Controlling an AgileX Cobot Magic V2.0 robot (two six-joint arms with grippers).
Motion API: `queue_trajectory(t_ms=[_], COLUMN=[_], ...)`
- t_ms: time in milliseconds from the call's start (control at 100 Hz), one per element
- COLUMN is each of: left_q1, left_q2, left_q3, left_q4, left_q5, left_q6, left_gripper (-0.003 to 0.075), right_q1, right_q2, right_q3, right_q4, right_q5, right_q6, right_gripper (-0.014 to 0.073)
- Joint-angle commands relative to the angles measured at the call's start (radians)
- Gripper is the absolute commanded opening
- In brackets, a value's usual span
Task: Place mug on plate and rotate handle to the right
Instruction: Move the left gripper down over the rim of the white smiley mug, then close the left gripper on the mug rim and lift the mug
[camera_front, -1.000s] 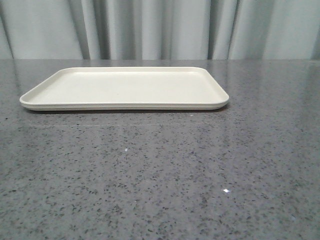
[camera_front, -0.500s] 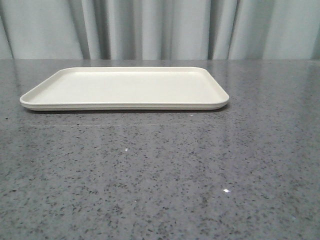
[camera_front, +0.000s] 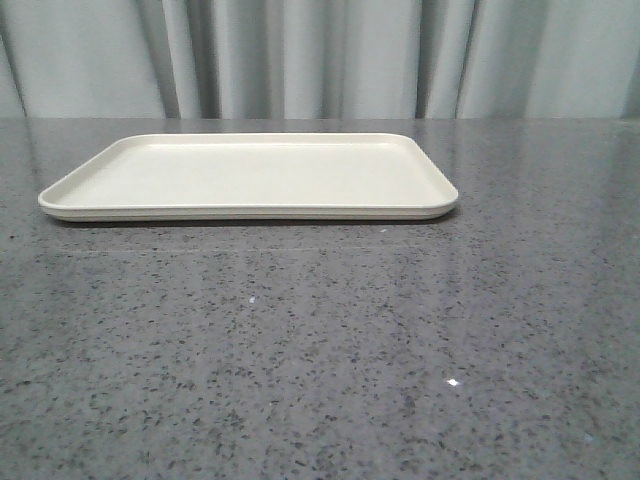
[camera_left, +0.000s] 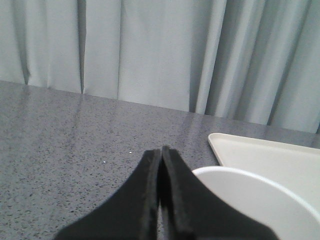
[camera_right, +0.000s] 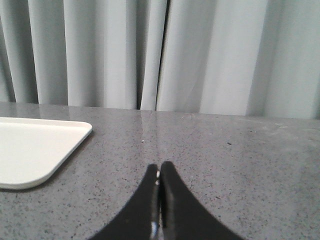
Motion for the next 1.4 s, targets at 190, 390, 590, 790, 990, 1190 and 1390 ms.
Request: queue_trajectory(t_ms=[190,390,590,790,990,1190,1390], left_q1=[0.001,0.001,0.001,0.001,0.001,0.001,0.001], left_q2=[0.117,0.347,0.584,0.685,0.694,0.694,0.694], left_q3=[-0.358,-0.653,-0.923,-0.997,-0.997,-0.997,-0.997], left_q4=[-0.068,-0.099,-0.099,-0.108,-0.123,-0.123,-0.146], left_q5=[0.365,0.653,1.039,1.123,1.098,1.087,1.084], left_q6=[-0.008,-0.008,0.002,0.002,0.002,0.005,0.184], left_gripper=[-0.0020,-0.0020,-0.0020,-0.0020,-0.0020,-0.0020,0.0079], right_q1=[0.000,0.000,0.000,0.000,0.000,0.000,0.000], right_q2=[0.092,0.300,0.461,0.539,0.567,0.567,0.567], right_q3=[-0.387,-0.663,-0.868,-0.923,-0.925,-0.925,-0.925], right_q4=[0.014,0.014,0.014,0.014,0.014,0.014,0.016], right_q5=[0.403,0.669,0.843,0.902,0.960,0.952,0.947], right_q6=[0.001,0.001,-0.001,-0.008,-0.008,-0.008,-0.008], right_gripper=[-0.0067,-0.0067,-0.0067,-0.0067,-0.0067,-0.0066,0.0078])
